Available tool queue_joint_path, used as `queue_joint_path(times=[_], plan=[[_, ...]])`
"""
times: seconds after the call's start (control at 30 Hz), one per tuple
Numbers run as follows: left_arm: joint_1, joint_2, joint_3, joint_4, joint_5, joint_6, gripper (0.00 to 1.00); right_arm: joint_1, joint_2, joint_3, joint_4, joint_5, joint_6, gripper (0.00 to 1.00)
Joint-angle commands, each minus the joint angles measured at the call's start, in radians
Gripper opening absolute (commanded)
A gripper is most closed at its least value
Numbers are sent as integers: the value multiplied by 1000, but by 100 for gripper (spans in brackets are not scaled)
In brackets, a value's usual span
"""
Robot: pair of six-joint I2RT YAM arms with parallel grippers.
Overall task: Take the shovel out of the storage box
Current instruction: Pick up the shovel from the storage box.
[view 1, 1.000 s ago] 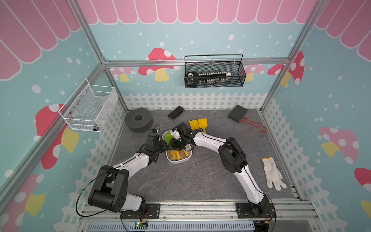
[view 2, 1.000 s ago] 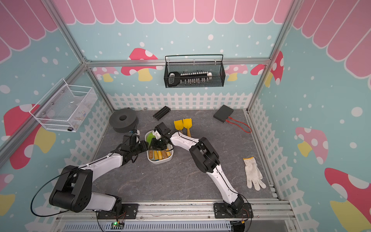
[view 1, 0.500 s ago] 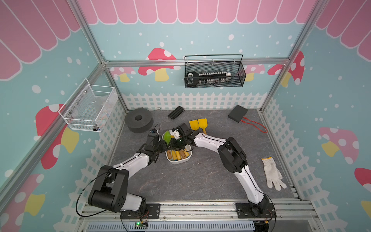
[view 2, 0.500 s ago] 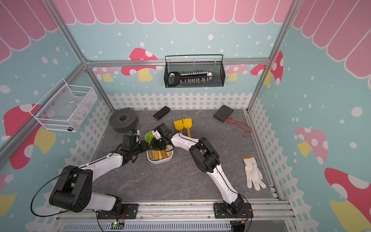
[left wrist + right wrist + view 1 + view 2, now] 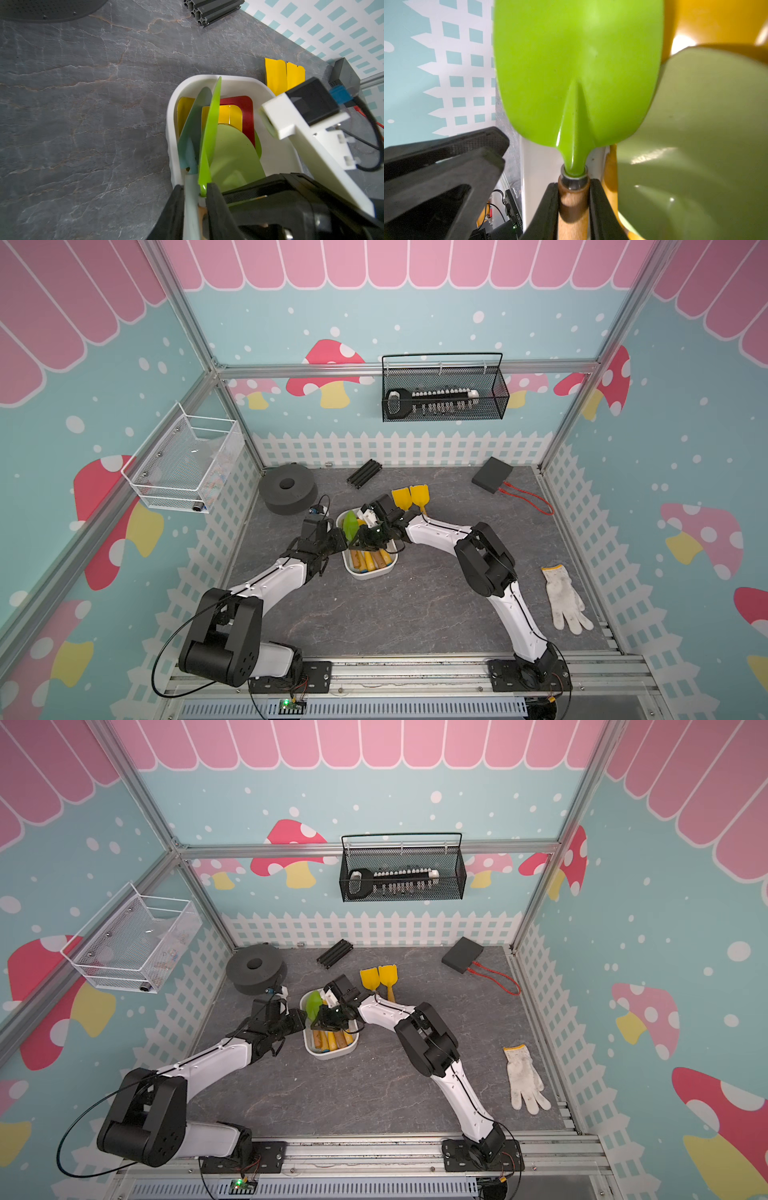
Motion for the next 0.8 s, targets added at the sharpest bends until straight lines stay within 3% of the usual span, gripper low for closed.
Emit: queue_joint_path(times=[0.0,0.37,0.77], plan=[[0,-11,-12,12,-11,-1,24,-14,-66,-11,5,25,-30,16],[-1,-30,-21,16,-19,8,28,-49,-145,-50,-14,58,-75,16],[-1,-14,2,-24,-27,11,30,-120,-284,-106,-175,188,-224,16]])
